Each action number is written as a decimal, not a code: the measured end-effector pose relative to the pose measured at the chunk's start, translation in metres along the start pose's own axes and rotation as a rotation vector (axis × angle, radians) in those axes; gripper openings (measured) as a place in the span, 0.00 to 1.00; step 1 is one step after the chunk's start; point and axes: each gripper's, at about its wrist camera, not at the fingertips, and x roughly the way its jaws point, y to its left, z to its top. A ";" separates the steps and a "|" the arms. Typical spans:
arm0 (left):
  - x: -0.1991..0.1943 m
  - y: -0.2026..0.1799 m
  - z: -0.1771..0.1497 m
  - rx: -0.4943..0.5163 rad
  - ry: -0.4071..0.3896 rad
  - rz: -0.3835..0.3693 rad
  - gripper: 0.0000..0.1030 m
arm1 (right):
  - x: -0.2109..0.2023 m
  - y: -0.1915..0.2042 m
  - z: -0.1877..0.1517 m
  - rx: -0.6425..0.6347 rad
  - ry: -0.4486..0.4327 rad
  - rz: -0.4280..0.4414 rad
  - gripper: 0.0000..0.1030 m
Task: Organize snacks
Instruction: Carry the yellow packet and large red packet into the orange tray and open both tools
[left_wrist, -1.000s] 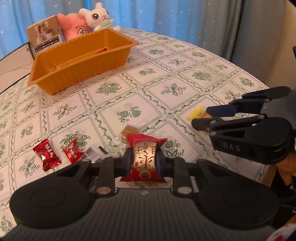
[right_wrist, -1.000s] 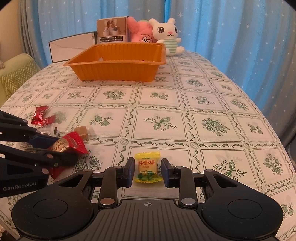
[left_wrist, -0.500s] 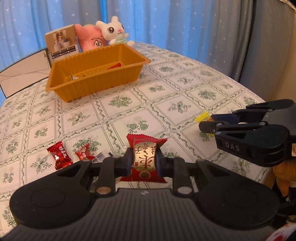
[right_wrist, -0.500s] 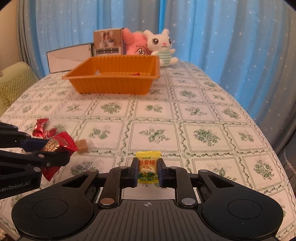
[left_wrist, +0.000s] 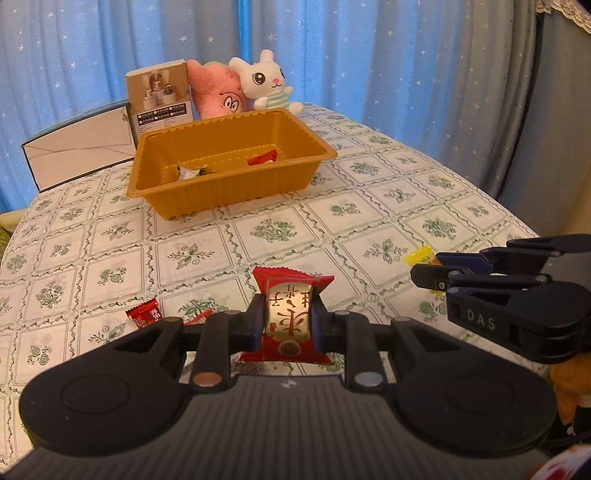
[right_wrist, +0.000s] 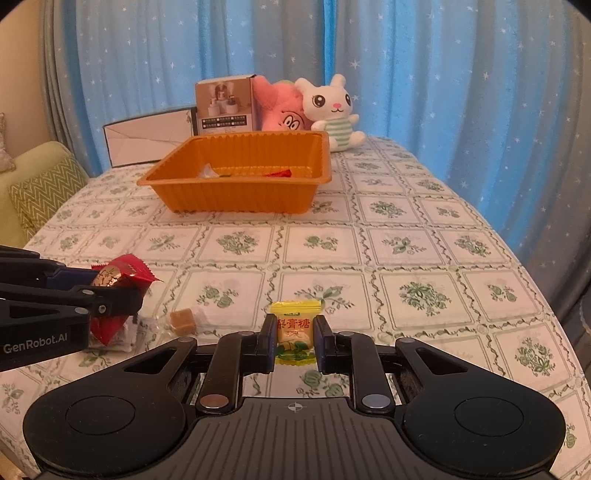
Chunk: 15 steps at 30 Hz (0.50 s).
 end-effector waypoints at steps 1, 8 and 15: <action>0.001 0.002 0.003 -0.010 -0.004 0.001 0.22 | 0.000 0.000 0.004 0.001 -0.006 0.004 0.20; 0.004 0.019 0.036 -0.061 -0.044 0.015 0.22 | 0.005 -0.002 0.040 0.010 -0.050 0.026 0.20; 0.018 0.048 0.077 -0.115 -0.092 0.035 0.22 | 0.021 -0.004 0.088 0.010 -0.108 0.053 0.20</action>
